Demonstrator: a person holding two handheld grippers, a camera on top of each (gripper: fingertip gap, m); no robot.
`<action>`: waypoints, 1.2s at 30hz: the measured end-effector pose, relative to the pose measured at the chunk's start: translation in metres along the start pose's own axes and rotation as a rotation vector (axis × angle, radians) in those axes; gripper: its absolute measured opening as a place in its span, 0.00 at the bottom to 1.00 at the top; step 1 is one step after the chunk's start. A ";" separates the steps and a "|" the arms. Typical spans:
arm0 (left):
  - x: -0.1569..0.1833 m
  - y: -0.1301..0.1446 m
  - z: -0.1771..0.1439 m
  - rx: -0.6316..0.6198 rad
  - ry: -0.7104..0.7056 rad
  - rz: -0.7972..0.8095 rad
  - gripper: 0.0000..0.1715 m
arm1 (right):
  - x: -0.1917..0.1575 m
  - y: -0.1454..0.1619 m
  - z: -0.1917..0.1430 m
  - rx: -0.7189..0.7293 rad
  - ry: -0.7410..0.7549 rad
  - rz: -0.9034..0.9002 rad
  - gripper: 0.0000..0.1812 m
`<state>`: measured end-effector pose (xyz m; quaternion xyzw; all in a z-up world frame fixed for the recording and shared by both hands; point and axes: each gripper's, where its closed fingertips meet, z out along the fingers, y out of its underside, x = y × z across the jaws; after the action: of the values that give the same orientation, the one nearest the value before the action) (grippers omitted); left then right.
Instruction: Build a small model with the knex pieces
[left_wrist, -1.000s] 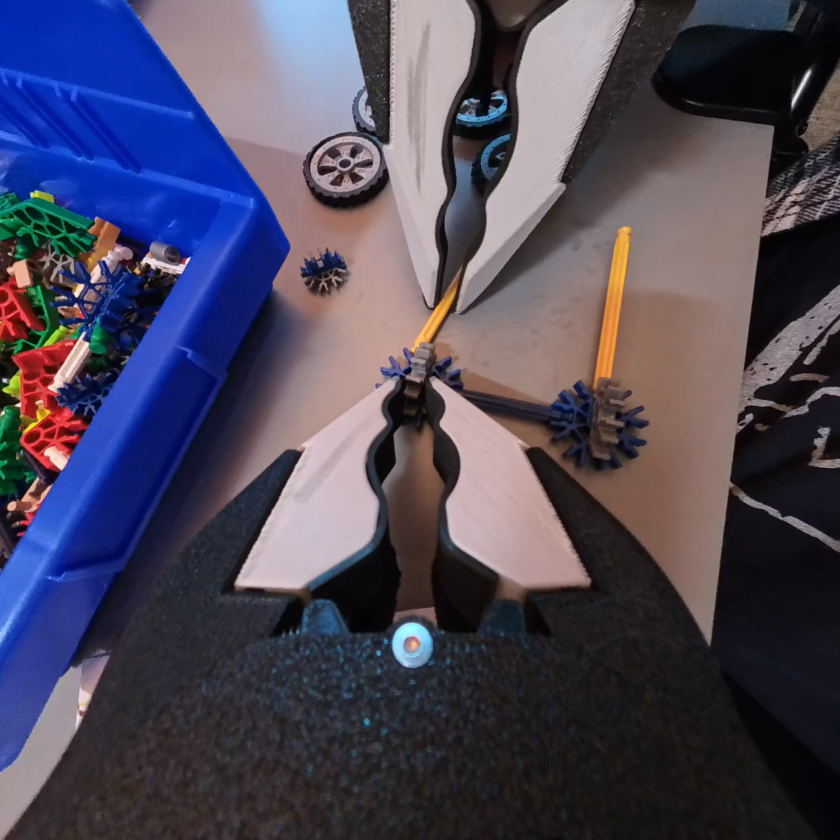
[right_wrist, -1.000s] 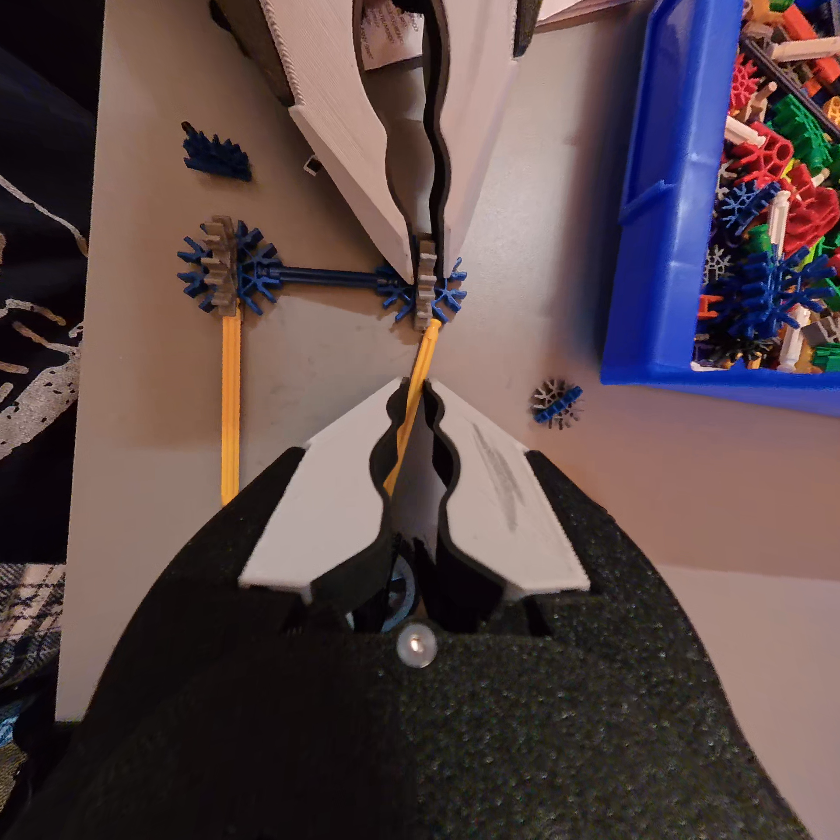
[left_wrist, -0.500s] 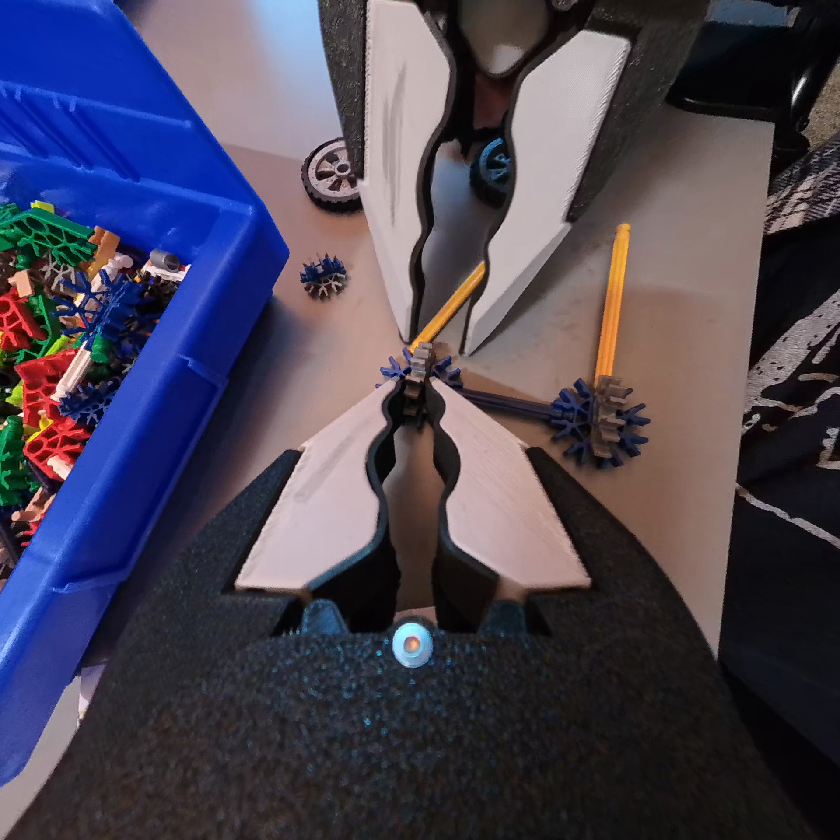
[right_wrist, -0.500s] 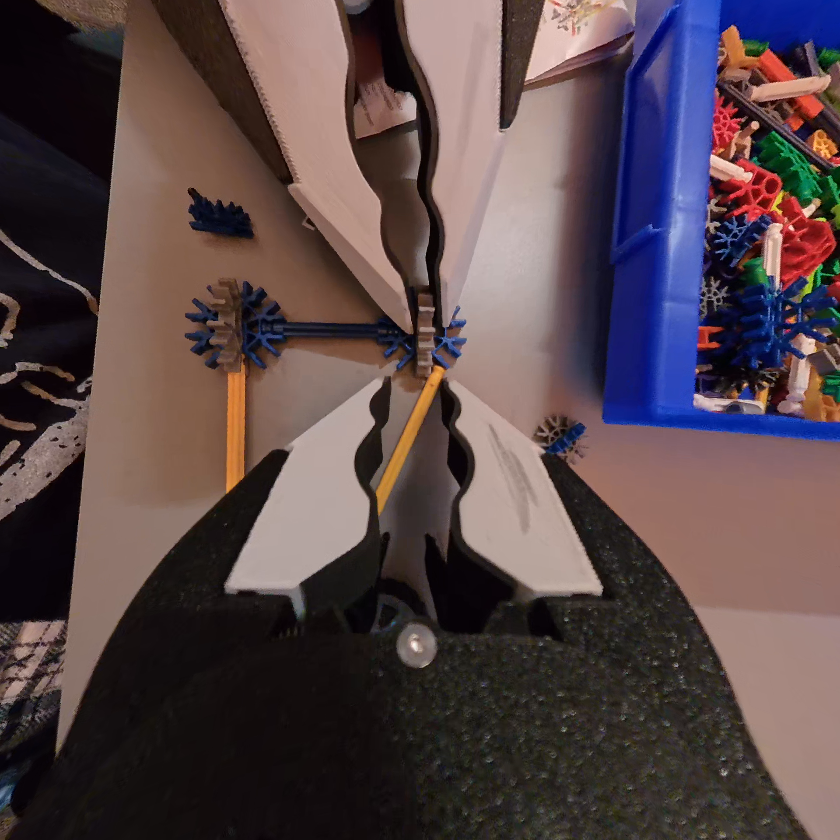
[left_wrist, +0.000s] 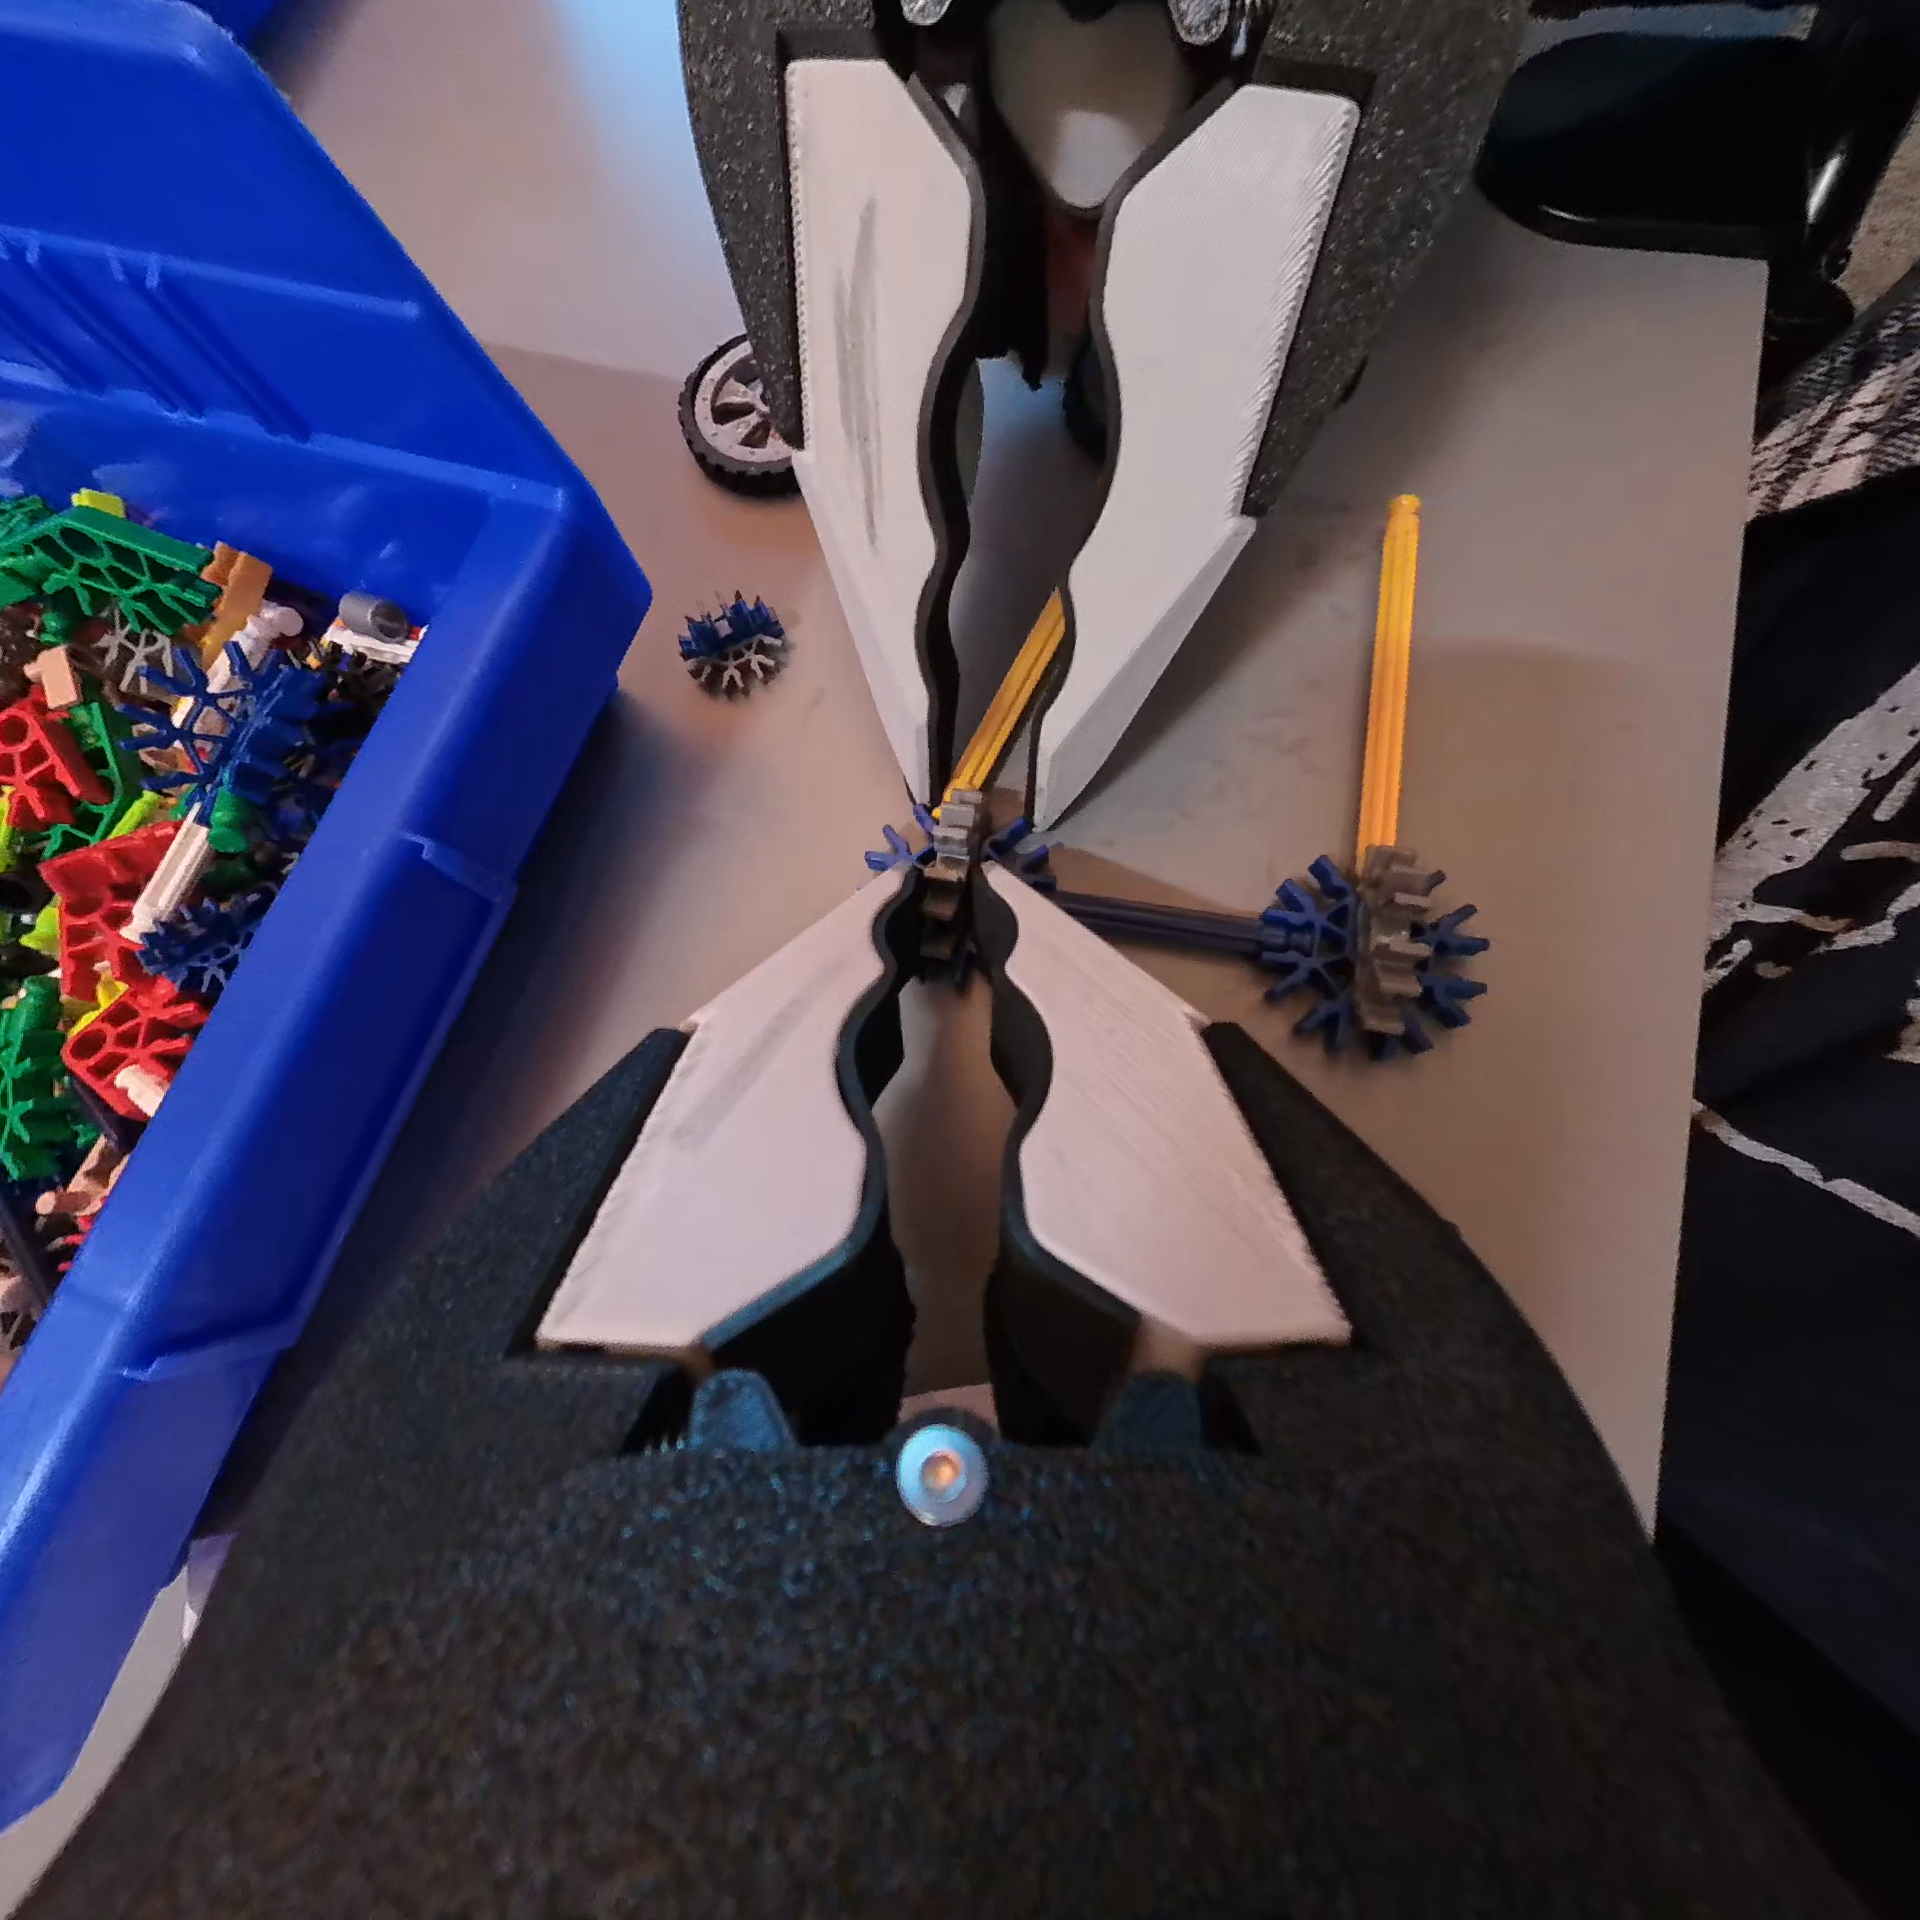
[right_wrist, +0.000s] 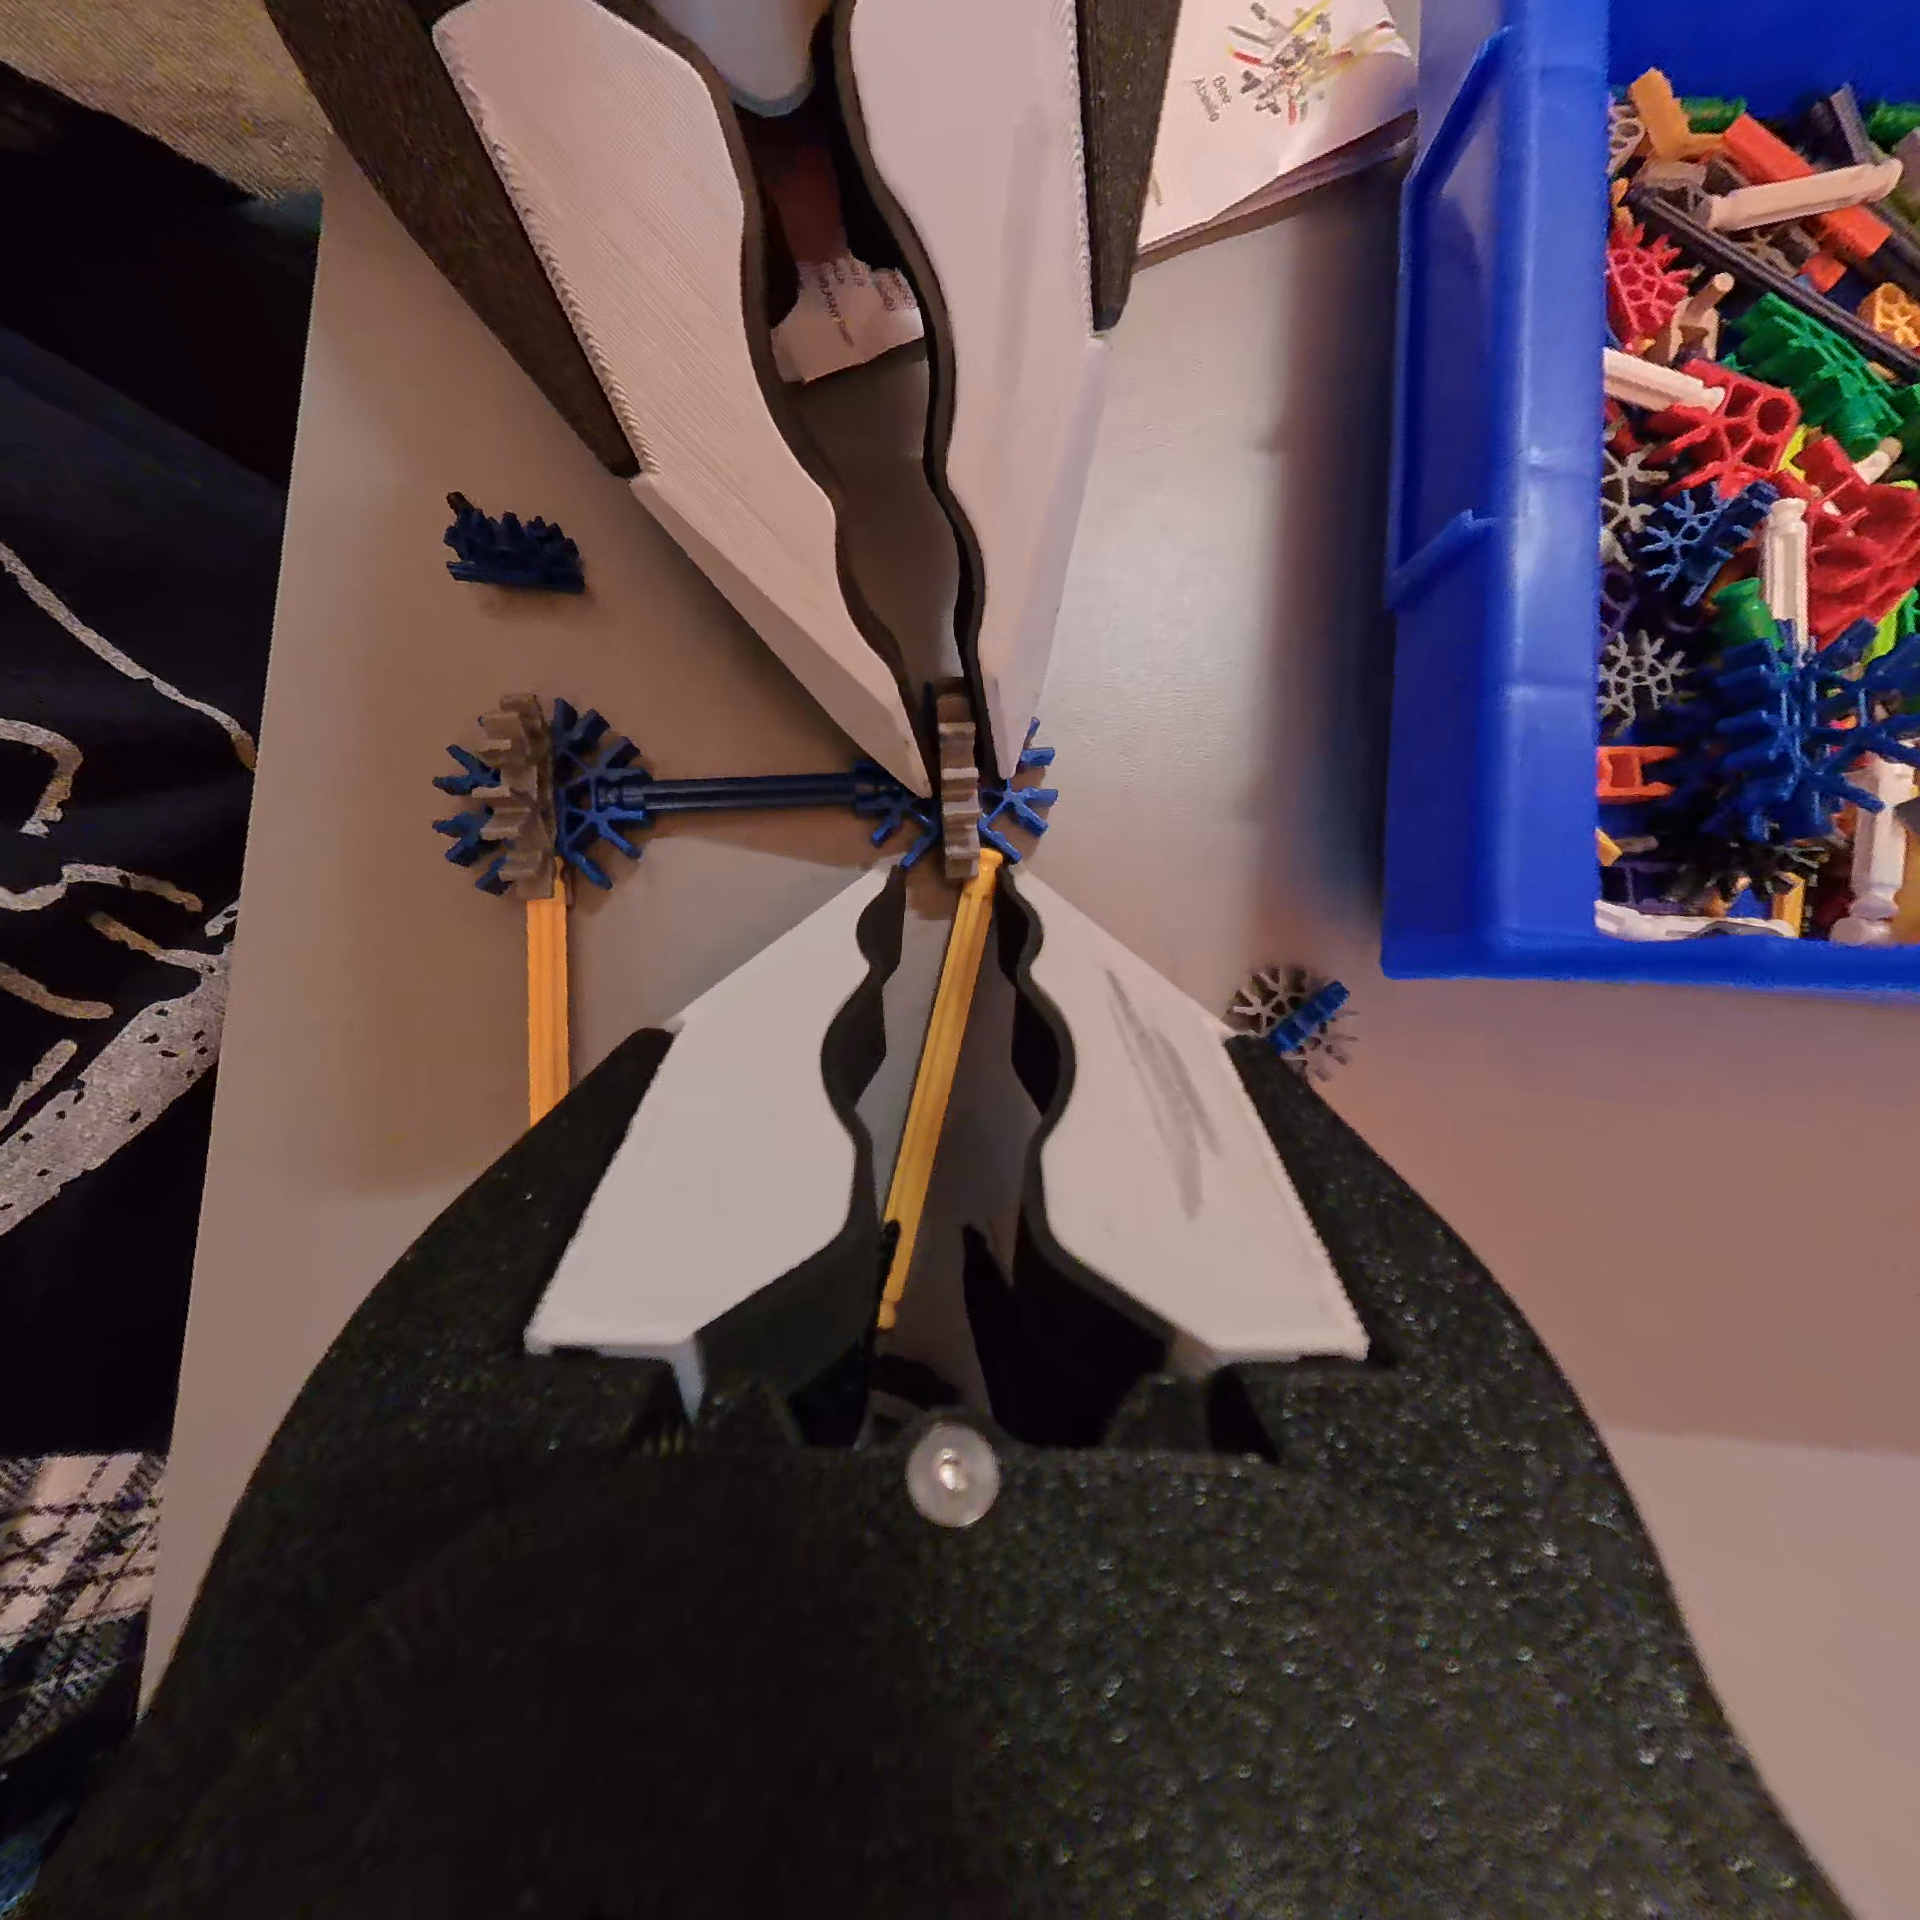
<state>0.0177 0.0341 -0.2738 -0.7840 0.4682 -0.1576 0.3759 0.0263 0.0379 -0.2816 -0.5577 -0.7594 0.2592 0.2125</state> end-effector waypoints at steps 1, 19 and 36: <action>0.000 0.000 0.000 0.002 0.002 -0.005 0.04 | 0.000 0.000 0.000 0.003 -0.003 0.005 0.09; -0.001 -0.001 0.001 0.011 0.008 -0.011 0.03 | -0.003 -0.002 0.001 0.014 -0.049 -0.035 0.07; 0.000 -0.001 0.001 0.010 0.058 -0.010 0.03 | -0.003 -0.001 0.000 0.020 -0.106 -0.042 0.07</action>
<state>0.0194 0.0346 -0.2734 -0.7795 0.4745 -0.1844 0.3651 0.0267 0.0348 -0.2810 -0.5248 -0.7786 0.2914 0.1830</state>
